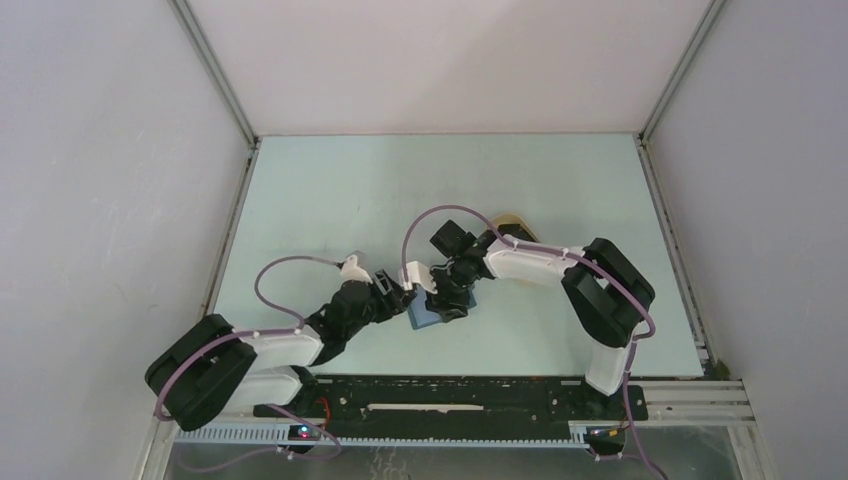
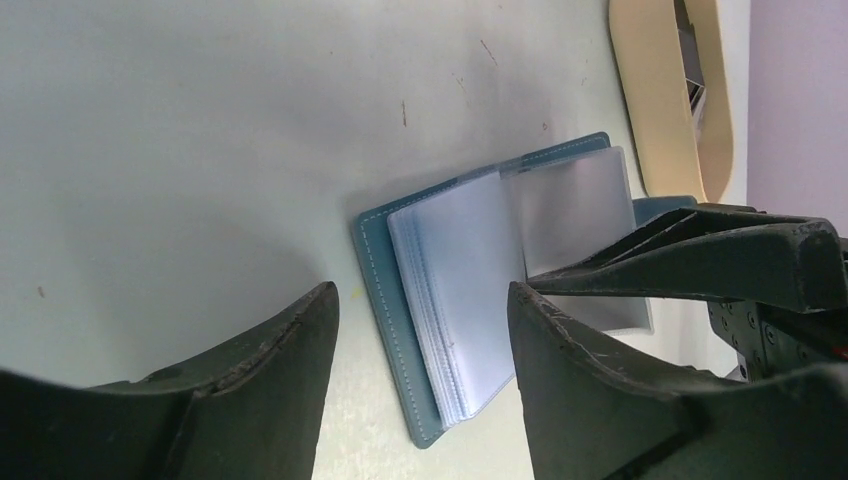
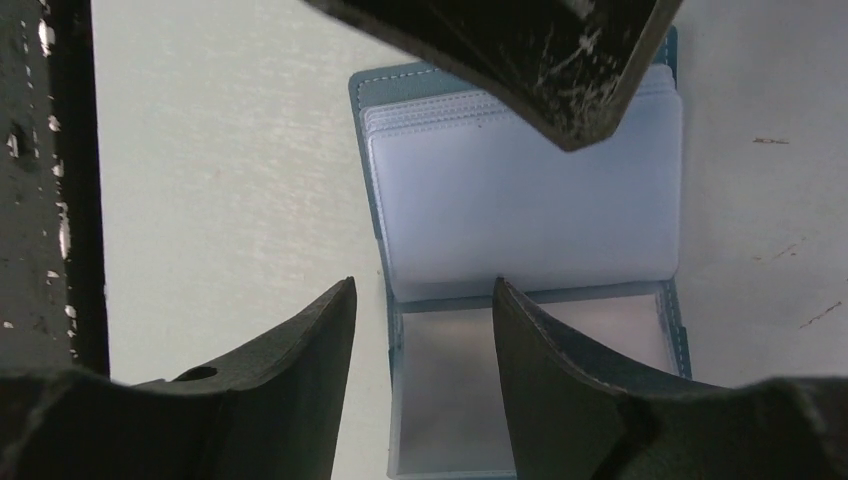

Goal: Put the credit cards into the card holder
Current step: Open the card holder at the center of the board.

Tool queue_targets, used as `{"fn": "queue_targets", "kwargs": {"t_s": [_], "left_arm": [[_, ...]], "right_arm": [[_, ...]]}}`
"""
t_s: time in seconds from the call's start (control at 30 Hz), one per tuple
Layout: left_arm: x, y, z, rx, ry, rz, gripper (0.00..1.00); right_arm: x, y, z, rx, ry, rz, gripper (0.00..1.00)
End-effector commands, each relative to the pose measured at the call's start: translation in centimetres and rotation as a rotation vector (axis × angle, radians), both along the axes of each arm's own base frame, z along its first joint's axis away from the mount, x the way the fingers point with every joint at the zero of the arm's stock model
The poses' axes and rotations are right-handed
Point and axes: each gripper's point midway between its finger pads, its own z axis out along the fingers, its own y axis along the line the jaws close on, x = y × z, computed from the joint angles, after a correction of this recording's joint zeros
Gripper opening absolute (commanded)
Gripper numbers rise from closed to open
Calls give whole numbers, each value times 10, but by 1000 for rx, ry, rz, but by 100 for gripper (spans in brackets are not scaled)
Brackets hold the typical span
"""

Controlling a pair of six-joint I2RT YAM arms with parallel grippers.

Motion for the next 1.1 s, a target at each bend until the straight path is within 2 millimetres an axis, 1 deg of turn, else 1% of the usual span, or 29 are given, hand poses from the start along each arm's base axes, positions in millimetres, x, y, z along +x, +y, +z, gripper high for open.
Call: {"fn": "queue_targets", "kwargs": {"t_s": [0.0, 0.17, 0.3, 0.47, 0.53, 0.6, 0.63, 0.67, 0.73, 0.83, 0.93, 1.07], "left_arm": [[3, -5, -1, 44, 35, -12, 68], [1, -12, -1, 75, 38, -73, 64], [-1, -10, 4, 101, 18, -93, 60], [1, -6, 21, 129, -35, -108, 57], [1, -8, 28, 124, -57, -120, 55], [1, -8, 32, 123, -64, -126, 52], [1, -9, 33, 123, -64, -131, 51], [1, -10, 33, 123, -63, -135, 51], [1, -11, 33, 116, -59, -138, 50], [0, -12, 31, 110, -52, -138, 50], [0, -13, 27, 110, -41, -136, 51], [0, -18, 21, 115, -17, -152, 51]], "right_arm": [[-4, 10, 13, 20, 73, -22, 62], [8, 4, 27, 36, 99, -86, 67], [18, -6, 44, 61, 119, -122, 70], [21, -11, 65, 131, 221, -162, 69], [20, -9, 74, 172, 278, -177, 67], [15, -6, 78, 198, 346, -188, 65], [13, -4, 78, 205, 384, -199, 63], [11, 0, 79, 210, 425, -210, 59], [10, 5, 71, 177, 499, -254, 49], [14, 10, 62, 123, 534, -312, 37], [15, 12, 51, 78, 522, -347, 31], [21, 14, 32, 10, 489, -419, 26]]}}
